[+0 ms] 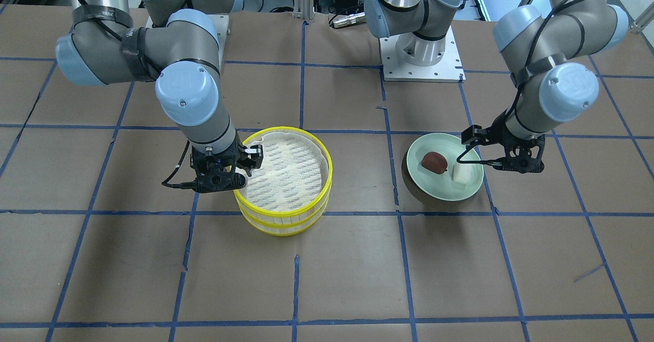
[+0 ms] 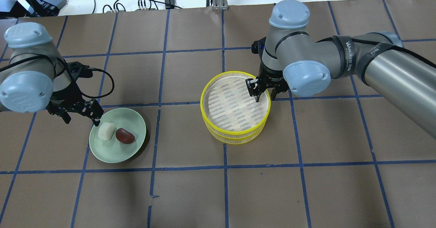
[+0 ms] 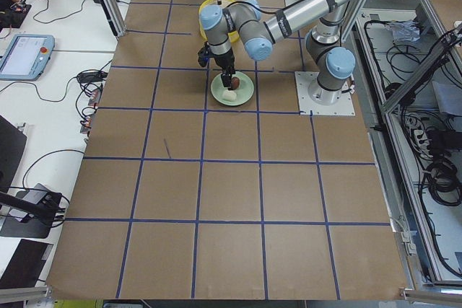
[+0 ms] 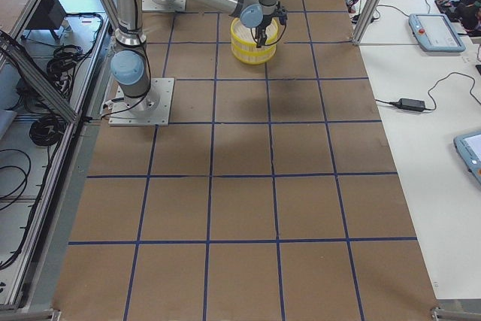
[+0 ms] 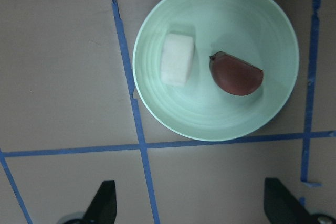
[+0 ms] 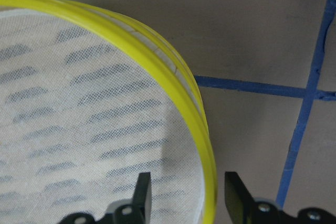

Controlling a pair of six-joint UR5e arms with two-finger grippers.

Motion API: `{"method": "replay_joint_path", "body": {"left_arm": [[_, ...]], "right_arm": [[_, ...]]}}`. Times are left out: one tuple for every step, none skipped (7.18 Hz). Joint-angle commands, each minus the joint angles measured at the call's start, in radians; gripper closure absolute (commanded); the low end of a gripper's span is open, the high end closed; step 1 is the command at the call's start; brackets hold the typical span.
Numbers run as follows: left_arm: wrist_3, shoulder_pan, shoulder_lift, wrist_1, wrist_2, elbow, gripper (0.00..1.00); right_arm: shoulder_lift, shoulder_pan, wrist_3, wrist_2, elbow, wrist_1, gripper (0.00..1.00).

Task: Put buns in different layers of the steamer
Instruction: 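Grasp white bun with left gripper while right gripper lifts top tier aside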

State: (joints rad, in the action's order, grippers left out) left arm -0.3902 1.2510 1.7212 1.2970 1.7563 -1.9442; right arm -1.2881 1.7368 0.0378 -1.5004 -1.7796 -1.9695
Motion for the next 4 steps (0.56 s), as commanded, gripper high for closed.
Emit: {"method": "replay_joint_path", "body": {"left_arm": [[0.010,0.001,0.078,-0.010,-0.009,-0.002,0.02],[0.010,0.001,0.098,-0.010,-0.009,-0.001,0.02],[0.011,0.001,0.109,-0.010,-0.011,-0.002,0.02],[0.010,0.002,0.123,-0.010,-0.012,-0.002,0.02]], "right_arm": [[0.001,0.000,0.005,-0.004,-0.004,-0.003,0.91],[0.000,-0.002,0.010,-0.006,0.000,-0.005,0.94],[-0.010,-0.005,0.017,-0.006,0.002,-0.005,0.98],[-0.016,-0.011,0.016,-0.007,0.005,0.001,0.99]]}}
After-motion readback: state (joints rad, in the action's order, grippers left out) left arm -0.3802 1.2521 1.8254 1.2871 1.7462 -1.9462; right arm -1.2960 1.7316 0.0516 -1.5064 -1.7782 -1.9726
